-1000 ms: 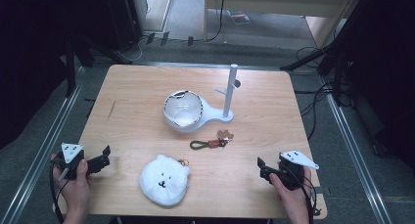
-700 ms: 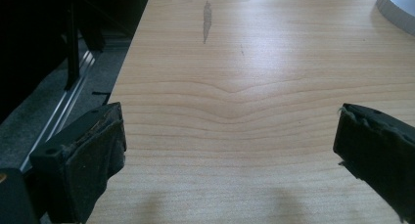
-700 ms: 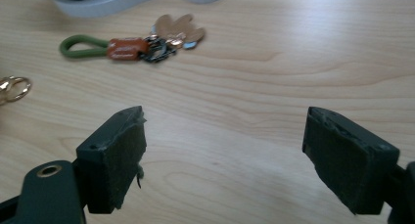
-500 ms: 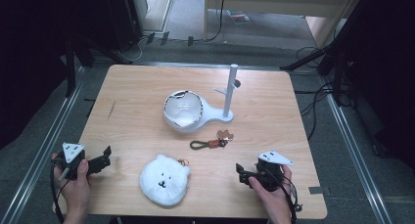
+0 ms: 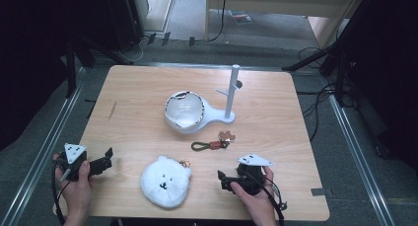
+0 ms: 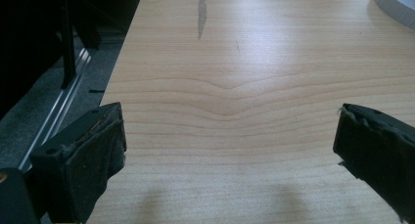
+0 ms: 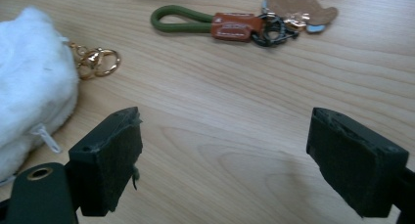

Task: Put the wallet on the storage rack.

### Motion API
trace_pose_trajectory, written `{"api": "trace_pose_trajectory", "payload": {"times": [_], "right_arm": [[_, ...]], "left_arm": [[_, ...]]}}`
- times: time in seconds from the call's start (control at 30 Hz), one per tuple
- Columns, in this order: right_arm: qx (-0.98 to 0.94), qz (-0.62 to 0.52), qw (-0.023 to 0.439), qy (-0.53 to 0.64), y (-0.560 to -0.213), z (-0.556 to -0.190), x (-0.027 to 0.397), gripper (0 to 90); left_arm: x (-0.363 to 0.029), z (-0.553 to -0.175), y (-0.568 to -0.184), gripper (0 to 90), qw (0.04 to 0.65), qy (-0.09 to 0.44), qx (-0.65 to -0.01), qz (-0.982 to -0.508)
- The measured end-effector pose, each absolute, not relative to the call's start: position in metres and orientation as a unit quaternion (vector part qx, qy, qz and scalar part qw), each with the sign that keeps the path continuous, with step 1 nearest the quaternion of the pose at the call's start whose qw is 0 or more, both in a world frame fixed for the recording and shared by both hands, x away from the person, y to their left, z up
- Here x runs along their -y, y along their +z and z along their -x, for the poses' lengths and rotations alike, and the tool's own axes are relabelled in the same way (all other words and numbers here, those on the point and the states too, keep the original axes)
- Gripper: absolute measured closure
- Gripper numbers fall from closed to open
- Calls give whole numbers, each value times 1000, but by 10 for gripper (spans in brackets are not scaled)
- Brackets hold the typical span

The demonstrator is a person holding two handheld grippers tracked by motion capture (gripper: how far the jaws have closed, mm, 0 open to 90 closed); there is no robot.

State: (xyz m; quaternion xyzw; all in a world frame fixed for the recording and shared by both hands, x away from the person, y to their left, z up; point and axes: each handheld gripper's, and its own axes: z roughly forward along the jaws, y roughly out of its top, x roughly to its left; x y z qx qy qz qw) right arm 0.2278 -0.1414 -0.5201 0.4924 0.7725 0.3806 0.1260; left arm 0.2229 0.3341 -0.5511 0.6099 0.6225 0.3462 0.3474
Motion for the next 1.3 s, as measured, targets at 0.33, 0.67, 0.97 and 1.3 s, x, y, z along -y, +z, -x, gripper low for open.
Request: {"api": "trace_pose_trajectory", "payload": {"times": [0.33,0.67,0.97,1.3], "right_arm": [[-783,-474,90,394,-515,-220,110,134],[-803,-450,60,386,-521,-213,79,134],[-811,-435,43,389,-525,-208,56,133],[-816,-424,33,392,-529,-205,35,132]], "left_arm": [[-334,-223,-551,0,348,345,-624,-609],[-334,-223,-551,0,345,344,-624,-611],[-334,-224,-551,0,345,342,-625,-611],[-334,-224,-551,0,343,343,-624,-612]]}}
